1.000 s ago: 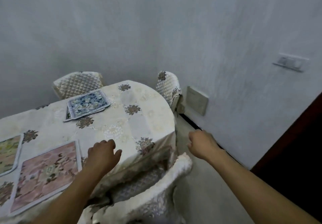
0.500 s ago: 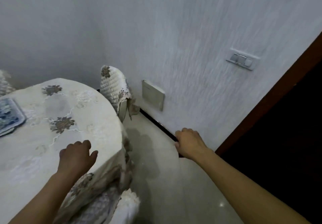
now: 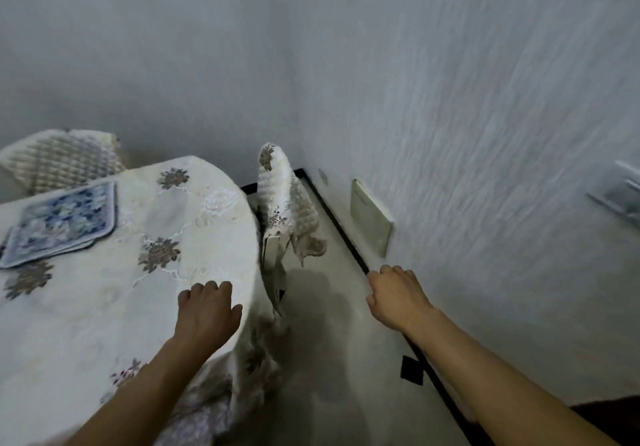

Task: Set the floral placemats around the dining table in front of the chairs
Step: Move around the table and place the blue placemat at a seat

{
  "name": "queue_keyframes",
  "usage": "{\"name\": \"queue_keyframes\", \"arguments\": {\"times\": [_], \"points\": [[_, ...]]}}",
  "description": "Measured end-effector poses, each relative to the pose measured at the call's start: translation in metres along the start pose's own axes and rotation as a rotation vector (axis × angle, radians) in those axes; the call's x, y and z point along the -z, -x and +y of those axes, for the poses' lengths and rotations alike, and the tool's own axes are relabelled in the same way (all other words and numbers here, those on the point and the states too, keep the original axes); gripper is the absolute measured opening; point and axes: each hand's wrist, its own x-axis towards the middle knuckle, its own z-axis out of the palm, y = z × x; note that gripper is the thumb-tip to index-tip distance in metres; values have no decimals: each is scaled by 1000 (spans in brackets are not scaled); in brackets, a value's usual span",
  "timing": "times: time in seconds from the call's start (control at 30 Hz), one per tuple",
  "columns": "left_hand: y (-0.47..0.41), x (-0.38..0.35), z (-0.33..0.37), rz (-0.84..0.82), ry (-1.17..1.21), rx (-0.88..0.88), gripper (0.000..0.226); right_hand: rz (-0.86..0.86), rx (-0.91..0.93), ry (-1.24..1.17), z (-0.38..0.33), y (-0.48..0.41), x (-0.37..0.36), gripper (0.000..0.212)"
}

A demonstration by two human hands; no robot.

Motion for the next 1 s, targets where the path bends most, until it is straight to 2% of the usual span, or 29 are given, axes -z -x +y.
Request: {"name": "queue_keyframes", "arguments": {"times": [0.13, 0.37, 0.47, 0.7, 0.83, 1.0], "points": [[-20, 15, 23, -32, -5, 121, 32, 3, 126, -18, 22, -63, 20, 24], [-101, 16, 26, -38, 10, 288, 32, -41, 308, 13, 15, -193, 40, 23], [-162, 10, 21, -34, 53, 331, 31, -41, 325, 10, 18, -260, 46, 28], [-316, 32, 1, -33, 90, 398, 31, -53, 310, 19, 27, -427, 79, 23], [-372, 40, -12, -52, 106, 485, 33, -26, 365, 27, 5, -522, 97, 22], [-406, 39, -31, -99, 114, 755, 37, 18, 642, 51, -67, -641, 113, 24]]}}
